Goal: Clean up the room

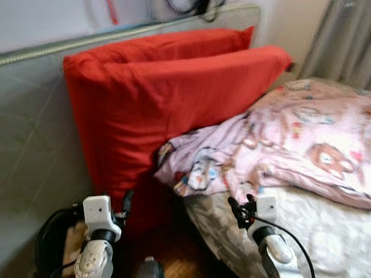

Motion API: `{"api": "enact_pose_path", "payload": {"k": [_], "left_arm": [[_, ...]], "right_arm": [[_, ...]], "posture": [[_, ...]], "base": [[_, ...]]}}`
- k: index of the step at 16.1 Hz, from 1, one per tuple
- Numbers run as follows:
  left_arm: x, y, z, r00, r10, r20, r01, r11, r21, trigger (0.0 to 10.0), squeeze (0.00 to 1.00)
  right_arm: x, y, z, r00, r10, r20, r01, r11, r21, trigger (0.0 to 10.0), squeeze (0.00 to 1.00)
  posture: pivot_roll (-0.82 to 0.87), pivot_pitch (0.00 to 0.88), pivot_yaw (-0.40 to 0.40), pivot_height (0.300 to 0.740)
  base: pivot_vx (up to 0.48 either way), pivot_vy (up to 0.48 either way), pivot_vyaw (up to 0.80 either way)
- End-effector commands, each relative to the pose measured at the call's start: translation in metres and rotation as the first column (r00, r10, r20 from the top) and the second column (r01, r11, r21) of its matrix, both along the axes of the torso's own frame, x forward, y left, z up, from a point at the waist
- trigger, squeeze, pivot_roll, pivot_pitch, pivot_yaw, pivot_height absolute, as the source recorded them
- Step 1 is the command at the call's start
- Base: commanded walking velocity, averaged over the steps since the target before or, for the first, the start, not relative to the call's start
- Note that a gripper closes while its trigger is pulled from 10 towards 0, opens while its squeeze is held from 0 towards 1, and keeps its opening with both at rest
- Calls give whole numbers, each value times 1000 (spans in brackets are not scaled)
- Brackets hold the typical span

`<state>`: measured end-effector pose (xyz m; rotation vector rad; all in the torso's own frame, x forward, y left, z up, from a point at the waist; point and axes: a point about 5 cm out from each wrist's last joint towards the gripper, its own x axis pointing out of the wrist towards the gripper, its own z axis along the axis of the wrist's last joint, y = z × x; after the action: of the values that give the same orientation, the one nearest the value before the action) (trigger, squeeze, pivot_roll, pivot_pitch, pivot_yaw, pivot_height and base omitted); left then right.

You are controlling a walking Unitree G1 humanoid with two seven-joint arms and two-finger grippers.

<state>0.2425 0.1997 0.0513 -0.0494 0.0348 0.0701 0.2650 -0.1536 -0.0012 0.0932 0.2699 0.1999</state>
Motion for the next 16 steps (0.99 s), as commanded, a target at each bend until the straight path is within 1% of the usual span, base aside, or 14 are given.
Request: {"api": "enact_pose_path", "payload": {"k": [1,2,5,9,16], "left_arm": [[-1,3,1,1000,6,-3,-6,1000,1,10000,0],[-1,3,1,1000,5,-3,-5,1000,1,10000,0],[-1,1,1,1000,-4,-4,4,1000,2,10000,0],[0,0,2,1000,-17,-2,17,1000,-2,10000,0],[0,-1,4,1000,-23,5,23,1000,-7,10000,0]], "right_arm": [[0,5,1,1000,15,11,-15,1000,14,10000,0],[0,5,1,1000,17,7,-17,1000,14,10000,0],[-1,2,-2,1000,9,-12,-9,1000,21,10000,0],[-1,1,-4,999,-11,-34,11,1000,22,10000,0],[4,3,-3,999,-13,-42,14,1000,22,10000,0]], "posture": [[58,0,5,644],[58,0,4,644],[58,0,6,644],[59,0,9,644],[61,0,8,644]], "base": [[0,0,800],[0,0,800],[0,0,0],[271,0,0],[323,0,0]]}}
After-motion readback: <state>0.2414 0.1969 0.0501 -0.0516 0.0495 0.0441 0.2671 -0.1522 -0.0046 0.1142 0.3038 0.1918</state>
